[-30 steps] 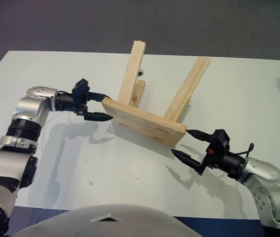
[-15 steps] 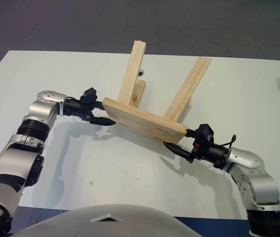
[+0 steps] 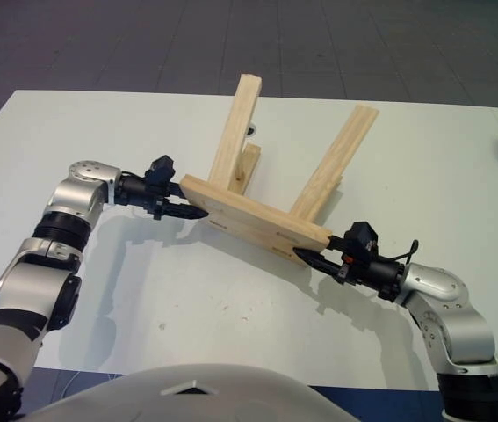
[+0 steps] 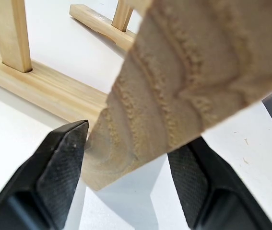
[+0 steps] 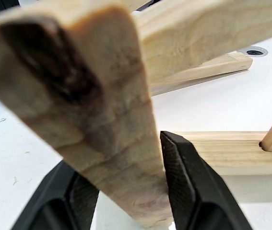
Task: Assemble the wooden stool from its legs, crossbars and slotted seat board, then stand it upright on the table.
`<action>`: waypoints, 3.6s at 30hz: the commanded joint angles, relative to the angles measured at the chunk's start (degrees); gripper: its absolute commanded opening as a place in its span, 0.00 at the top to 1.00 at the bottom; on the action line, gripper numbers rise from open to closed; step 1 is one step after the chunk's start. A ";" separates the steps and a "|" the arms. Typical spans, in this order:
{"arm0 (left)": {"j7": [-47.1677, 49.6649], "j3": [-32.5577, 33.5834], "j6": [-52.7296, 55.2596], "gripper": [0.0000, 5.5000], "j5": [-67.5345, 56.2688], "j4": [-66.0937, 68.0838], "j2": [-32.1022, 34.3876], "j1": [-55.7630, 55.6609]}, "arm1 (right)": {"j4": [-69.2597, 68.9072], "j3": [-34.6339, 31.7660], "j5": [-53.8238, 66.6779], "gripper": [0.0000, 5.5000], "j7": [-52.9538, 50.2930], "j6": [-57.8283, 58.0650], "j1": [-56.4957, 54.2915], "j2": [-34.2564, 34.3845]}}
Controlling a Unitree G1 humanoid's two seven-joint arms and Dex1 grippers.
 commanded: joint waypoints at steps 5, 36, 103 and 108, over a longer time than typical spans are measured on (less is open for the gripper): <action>-0.09 3.85 19.99 0.53 -6.89 -10.35 2.38 -4.06 | -2.79 -12.89 32.59 0.67 -7.79 25.15 -9.82 -2.79; 19.79 12.25 67.05 0.64 -23.61 -7.31 7.24 -29.55 | -19.87 -23.91 81.08 0.74 -85.40 3.22 -11.79 19.22; 51.57 35.96 51.24 0.02 -31.83 -15.18 -5.93 -15.15 | -26.81 -12.15 79.99 0.74 -92.88 -14.61 -7.18 24.34; 52.67 35.09 49.69 0.02 -31.00 -14.97 -5.24 -14.97 | -25.33 -9.73 67.95 0.75 -105.03 -19.28 -10.10 26.54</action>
